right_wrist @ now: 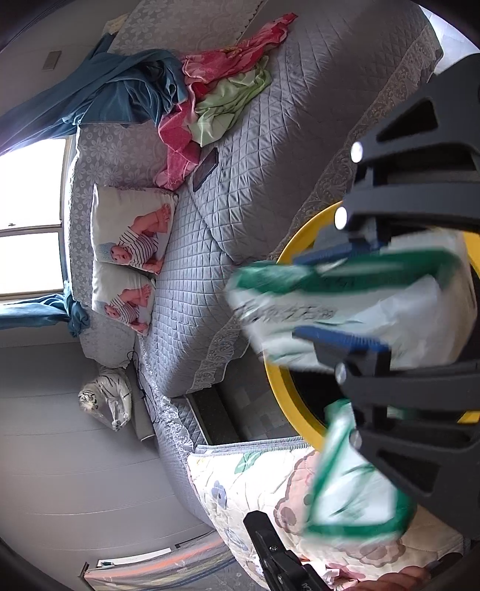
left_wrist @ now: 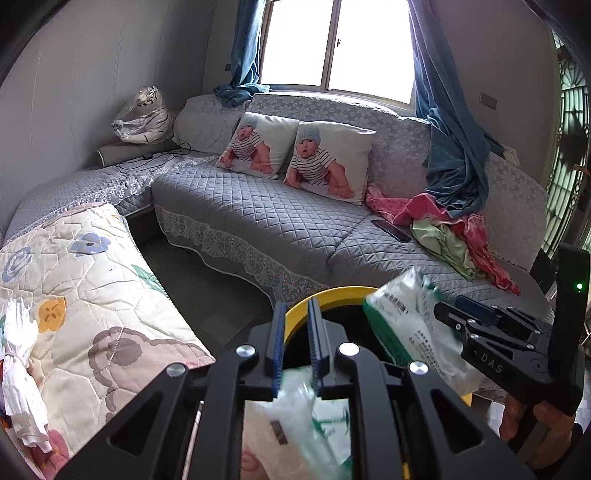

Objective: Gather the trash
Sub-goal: 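Open both tools to drop the green bags into the bin, then grasp the white tissue with the right tool while the left tool grasps the orange wrapper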

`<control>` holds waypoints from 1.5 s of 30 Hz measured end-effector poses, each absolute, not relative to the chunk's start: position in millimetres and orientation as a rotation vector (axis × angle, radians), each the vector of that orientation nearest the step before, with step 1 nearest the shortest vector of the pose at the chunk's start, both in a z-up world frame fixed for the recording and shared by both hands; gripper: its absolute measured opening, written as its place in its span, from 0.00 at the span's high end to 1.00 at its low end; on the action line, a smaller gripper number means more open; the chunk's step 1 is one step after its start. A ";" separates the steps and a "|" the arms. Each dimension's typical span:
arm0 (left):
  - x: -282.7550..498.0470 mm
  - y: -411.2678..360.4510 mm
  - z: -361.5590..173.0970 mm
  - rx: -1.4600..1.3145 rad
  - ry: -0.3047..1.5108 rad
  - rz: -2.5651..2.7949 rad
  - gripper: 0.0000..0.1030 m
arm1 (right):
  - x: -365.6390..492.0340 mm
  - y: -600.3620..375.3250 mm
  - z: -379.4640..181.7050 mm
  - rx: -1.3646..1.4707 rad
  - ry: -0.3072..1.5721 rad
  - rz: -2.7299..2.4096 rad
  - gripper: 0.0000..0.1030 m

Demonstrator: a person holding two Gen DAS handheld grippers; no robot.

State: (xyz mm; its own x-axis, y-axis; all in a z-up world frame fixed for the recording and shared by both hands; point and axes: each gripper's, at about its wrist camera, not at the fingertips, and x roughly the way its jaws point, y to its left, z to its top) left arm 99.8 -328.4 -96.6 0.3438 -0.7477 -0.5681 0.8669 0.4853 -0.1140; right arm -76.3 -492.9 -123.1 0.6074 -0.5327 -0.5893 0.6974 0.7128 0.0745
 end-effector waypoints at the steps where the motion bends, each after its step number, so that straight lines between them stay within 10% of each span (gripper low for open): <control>1: 100.2 -327.7 -96.3 0.221 0.611 -1.055 0.81 | -77.4 -493.7 -122.3 0.314 0.563 -0.733 0.54; 5: 106.1 -322.2 -94.9 0.190 0.626 -1.034 0.68 | -81.2 -497.6 -118.4 0.328 0.549 -0.747 0.53; 22: 127.2 -270.9 -66.8 0.129 0.581 -0.938 0.68 | -67.6 -481.1 -100.8 0.290 0.514 -0.689 0.53; 45: 179.8 -25.6 -37.8 0.043 0.500 -0.479 0.51 | 79.5 -292.1 -74.0 0.104 0.510 -0.025 0.48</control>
State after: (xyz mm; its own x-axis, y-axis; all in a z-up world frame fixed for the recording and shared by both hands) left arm 179.8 -25.6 -37.8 0.7699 -0.4311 -0.4705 0.4516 0.8890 -0.0757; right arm 79.5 -292.1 -74.0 0.8727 0.0017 -0.4882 0.0501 0.9944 0.0930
